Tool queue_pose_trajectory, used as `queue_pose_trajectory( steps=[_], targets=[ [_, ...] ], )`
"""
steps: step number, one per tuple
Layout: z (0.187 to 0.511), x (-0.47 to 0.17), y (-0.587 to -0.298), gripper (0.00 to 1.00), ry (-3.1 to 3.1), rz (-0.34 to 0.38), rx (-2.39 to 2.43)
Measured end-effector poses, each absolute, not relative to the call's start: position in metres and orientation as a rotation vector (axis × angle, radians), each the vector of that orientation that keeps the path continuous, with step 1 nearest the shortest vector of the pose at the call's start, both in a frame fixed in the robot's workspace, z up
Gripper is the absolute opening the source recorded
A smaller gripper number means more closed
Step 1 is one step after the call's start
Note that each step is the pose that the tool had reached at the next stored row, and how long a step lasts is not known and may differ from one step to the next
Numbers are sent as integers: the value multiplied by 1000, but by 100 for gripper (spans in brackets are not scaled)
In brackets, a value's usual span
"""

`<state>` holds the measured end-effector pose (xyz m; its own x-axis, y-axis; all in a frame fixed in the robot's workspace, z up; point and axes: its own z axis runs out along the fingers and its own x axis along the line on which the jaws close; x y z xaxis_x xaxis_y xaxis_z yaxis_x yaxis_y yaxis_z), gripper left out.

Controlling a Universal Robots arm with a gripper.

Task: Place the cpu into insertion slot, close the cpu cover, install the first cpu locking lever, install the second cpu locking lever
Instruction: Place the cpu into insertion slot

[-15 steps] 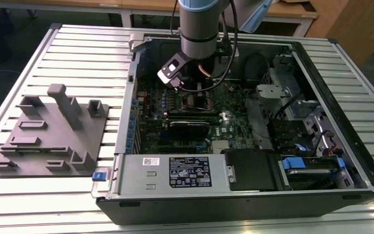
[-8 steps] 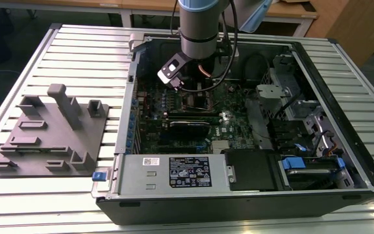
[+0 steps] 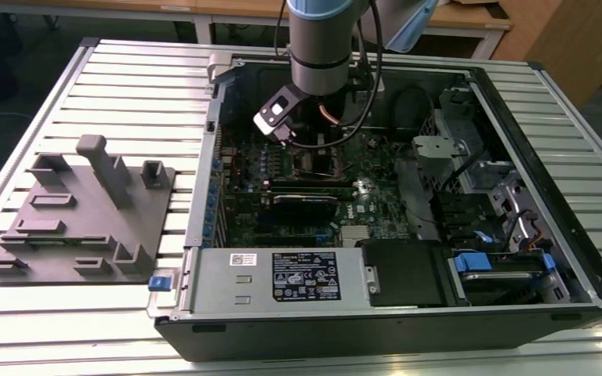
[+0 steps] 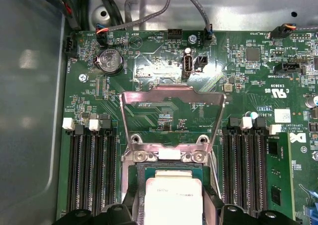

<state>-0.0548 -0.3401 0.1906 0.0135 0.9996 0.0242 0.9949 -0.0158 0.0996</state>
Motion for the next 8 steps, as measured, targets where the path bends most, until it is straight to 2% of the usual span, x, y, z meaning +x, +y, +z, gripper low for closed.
queue_pose_trajectory(
  steps=[8],
  targets=[
    [189, -55, -339, 62, 2170, 147, 2203]
  ],
)
